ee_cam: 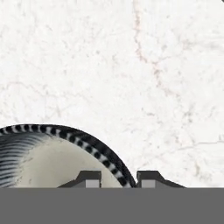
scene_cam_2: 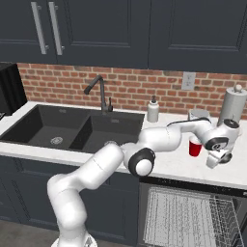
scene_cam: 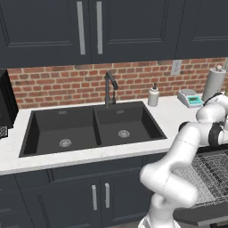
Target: Pick up the cup and bowl from the counter, place them in the dishwasher, and close the dishwasher door.
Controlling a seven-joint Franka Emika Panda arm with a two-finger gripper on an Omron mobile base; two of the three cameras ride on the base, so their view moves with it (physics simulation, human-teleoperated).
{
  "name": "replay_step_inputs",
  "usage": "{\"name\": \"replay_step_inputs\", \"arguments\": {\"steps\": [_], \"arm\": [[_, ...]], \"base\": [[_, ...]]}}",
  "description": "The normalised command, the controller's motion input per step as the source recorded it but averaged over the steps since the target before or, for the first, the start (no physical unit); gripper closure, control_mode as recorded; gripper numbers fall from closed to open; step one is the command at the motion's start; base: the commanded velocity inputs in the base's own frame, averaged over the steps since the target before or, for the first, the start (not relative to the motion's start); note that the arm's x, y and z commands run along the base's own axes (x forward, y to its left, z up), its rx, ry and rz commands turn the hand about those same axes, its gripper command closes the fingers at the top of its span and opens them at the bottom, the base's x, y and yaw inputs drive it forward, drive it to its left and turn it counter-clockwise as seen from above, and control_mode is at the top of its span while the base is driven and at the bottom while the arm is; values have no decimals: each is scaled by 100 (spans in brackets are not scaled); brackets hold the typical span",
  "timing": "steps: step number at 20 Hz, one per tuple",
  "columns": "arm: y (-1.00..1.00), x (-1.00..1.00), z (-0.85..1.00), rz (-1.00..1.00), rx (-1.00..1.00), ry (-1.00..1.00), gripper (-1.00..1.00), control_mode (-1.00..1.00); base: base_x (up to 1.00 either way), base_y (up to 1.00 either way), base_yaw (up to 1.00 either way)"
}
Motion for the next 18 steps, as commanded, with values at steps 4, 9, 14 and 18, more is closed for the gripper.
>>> {"name": "replay_step_inputs", "arguments": {"steps": [4,9,14,18], "arm": [[0,-98,5,-1,5,-3,100,-100],[0,-100,13,-2,5,-5,100,-100],[14,-100,0,-1,1,-4,100,-100],[48,-100,-11,-1,0,-7,100,-100]], "base": [[0,0,0],[0,0,0],[0,0,0],[0,0,0]]}}
